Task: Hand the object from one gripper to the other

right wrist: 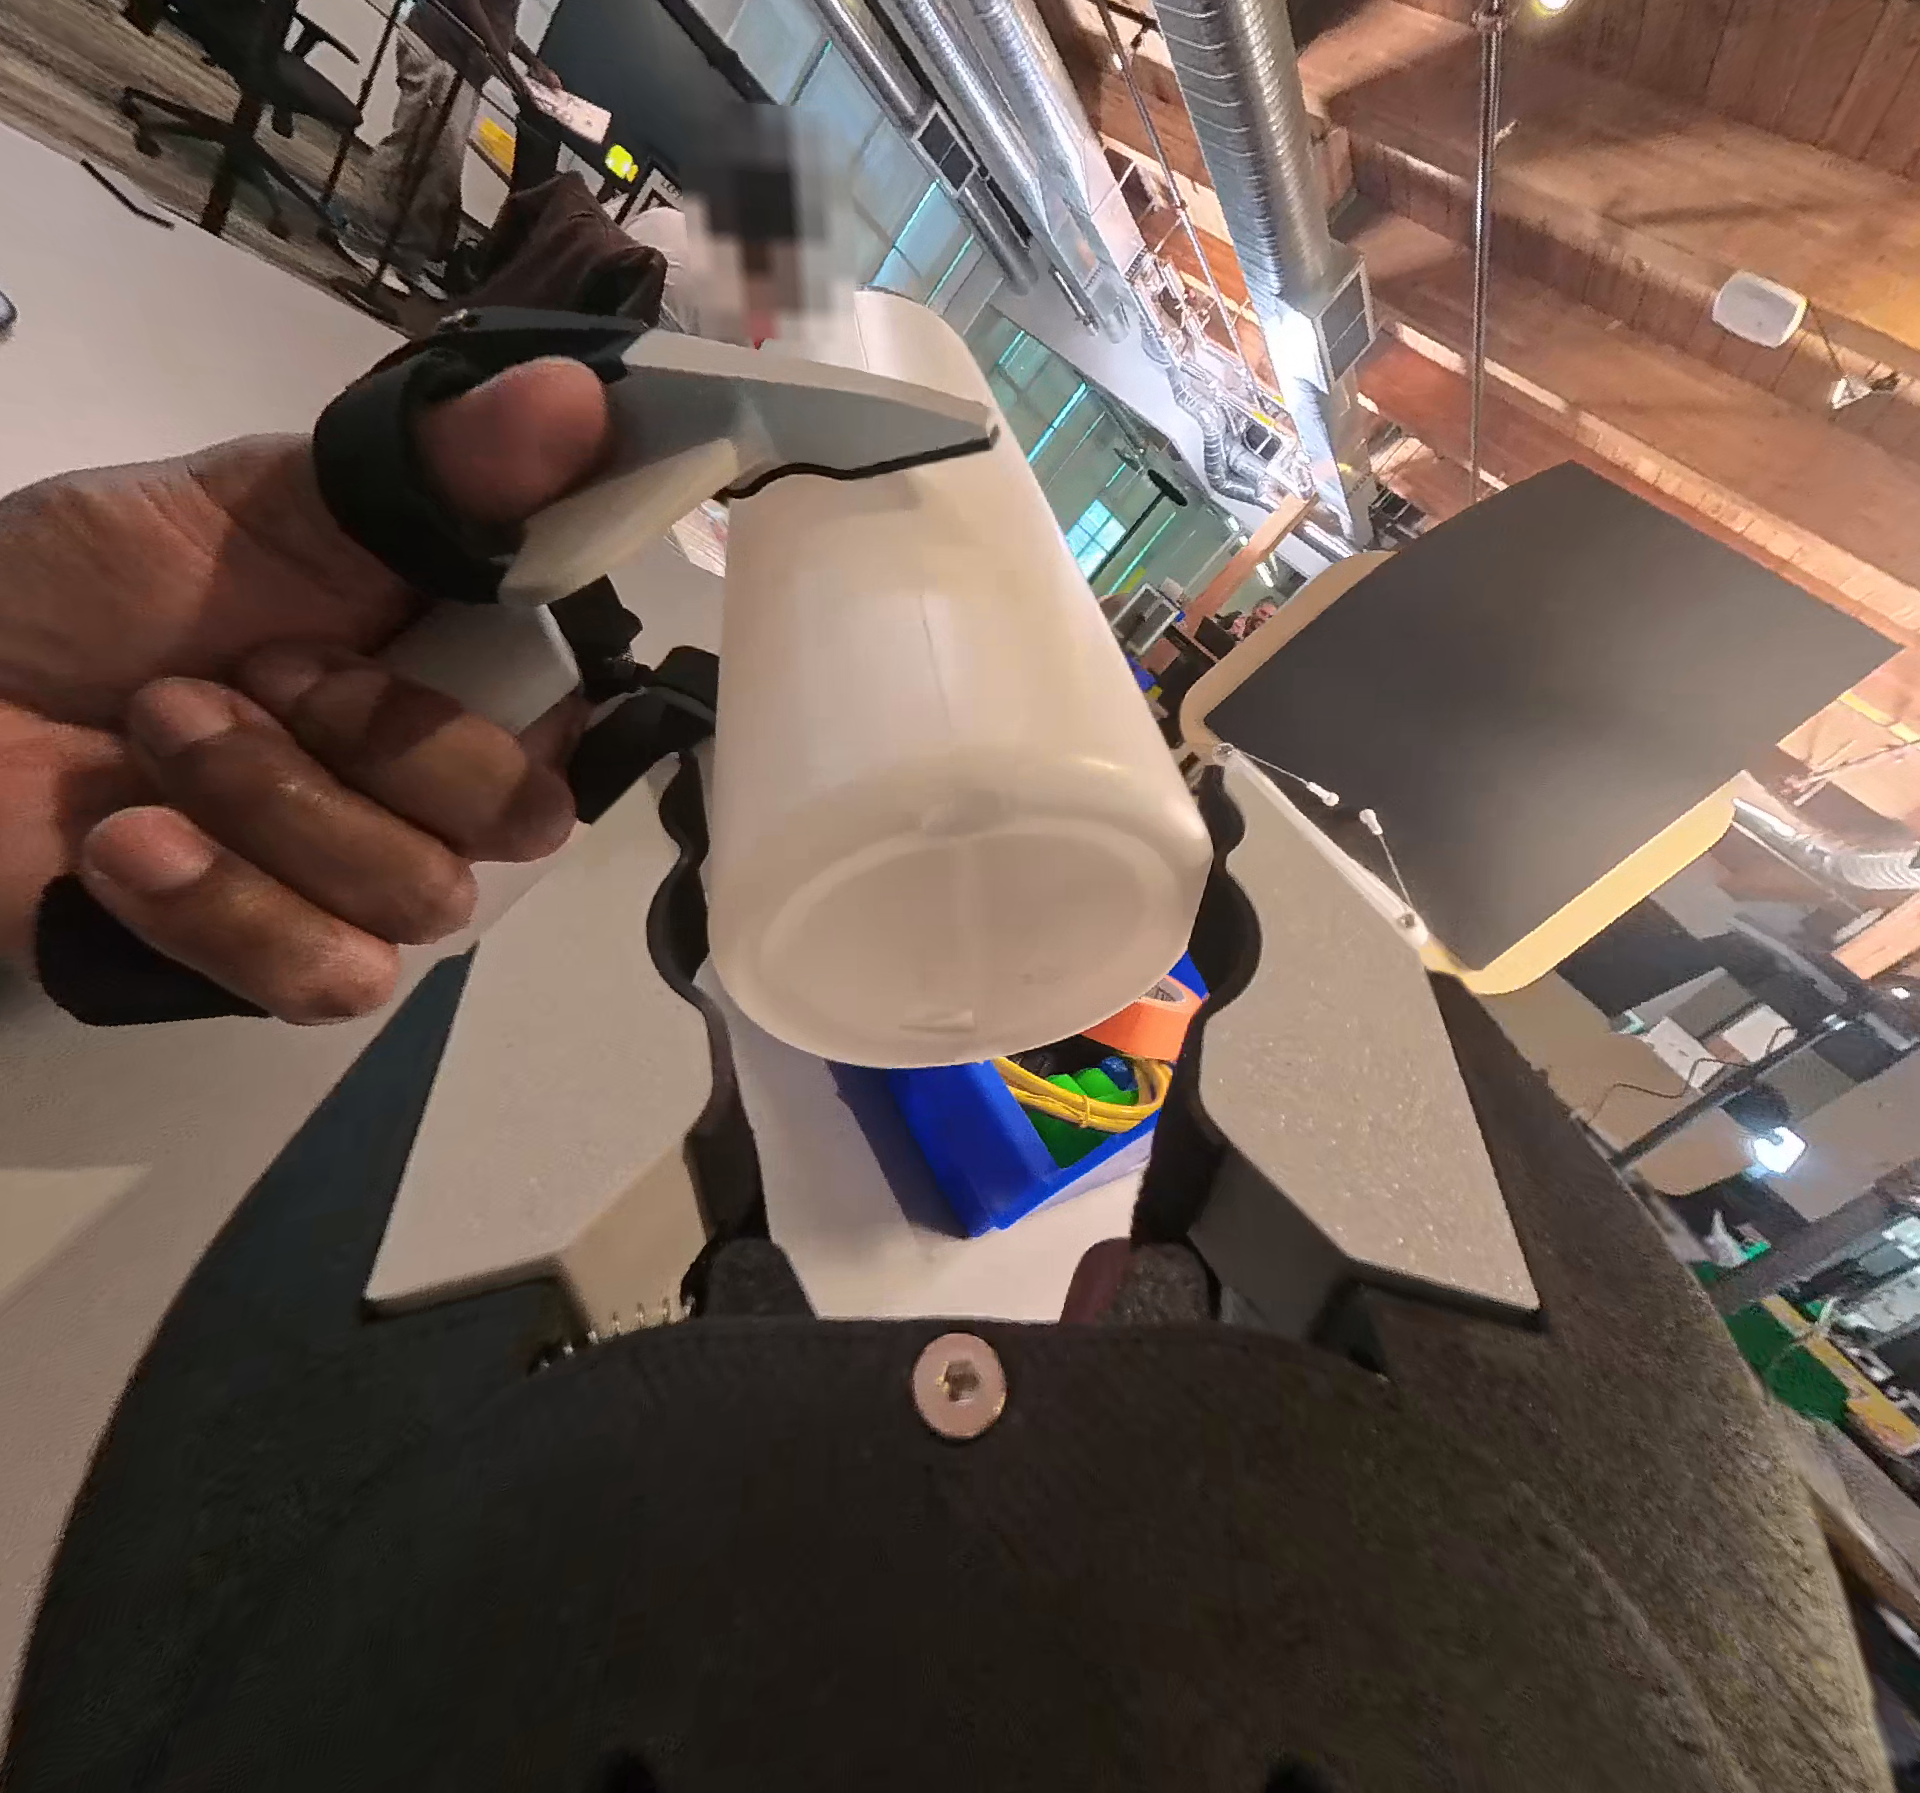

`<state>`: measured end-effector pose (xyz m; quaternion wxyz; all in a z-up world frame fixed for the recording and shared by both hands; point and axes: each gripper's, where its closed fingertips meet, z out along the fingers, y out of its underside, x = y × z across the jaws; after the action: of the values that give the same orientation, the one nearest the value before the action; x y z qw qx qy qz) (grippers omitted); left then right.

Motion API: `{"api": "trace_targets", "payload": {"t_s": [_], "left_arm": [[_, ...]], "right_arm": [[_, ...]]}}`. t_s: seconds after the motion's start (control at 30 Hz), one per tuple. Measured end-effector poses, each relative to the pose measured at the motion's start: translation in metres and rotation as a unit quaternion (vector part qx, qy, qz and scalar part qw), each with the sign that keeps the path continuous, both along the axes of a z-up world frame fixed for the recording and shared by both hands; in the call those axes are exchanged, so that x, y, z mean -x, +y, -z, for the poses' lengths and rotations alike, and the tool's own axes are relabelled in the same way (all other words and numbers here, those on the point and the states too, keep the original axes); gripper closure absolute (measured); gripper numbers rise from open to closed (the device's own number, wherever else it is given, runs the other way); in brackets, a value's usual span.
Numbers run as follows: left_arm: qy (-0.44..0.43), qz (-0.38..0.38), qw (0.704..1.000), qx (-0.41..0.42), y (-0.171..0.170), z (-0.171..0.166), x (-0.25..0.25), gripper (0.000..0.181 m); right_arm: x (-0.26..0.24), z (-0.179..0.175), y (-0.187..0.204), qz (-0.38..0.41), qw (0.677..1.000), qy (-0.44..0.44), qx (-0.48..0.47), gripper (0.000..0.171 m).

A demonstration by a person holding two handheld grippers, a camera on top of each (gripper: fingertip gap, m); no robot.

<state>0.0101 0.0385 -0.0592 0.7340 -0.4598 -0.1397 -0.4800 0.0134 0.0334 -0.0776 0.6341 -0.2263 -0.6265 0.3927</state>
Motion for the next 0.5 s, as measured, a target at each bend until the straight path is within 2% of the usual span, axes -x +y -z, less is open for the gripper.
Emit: {"api": "trace_targets", "payload": {"t_s": [0.3,0.5], "left_arm": [[0.001,-0.035,0.999,0.02,0.004,0.004,0.009,0.079],[-0.031,-0.058,0.997,0.028,0.003,0.009,0.024,0.078]], "right_arm": [[-0.002,-0.001,-0.003,-0.02,1.0,-0.006,0.024,0.076],[-0.002,0.0,-0.006,-0.027,0.999,-0.01,0.029,0.077]]}}
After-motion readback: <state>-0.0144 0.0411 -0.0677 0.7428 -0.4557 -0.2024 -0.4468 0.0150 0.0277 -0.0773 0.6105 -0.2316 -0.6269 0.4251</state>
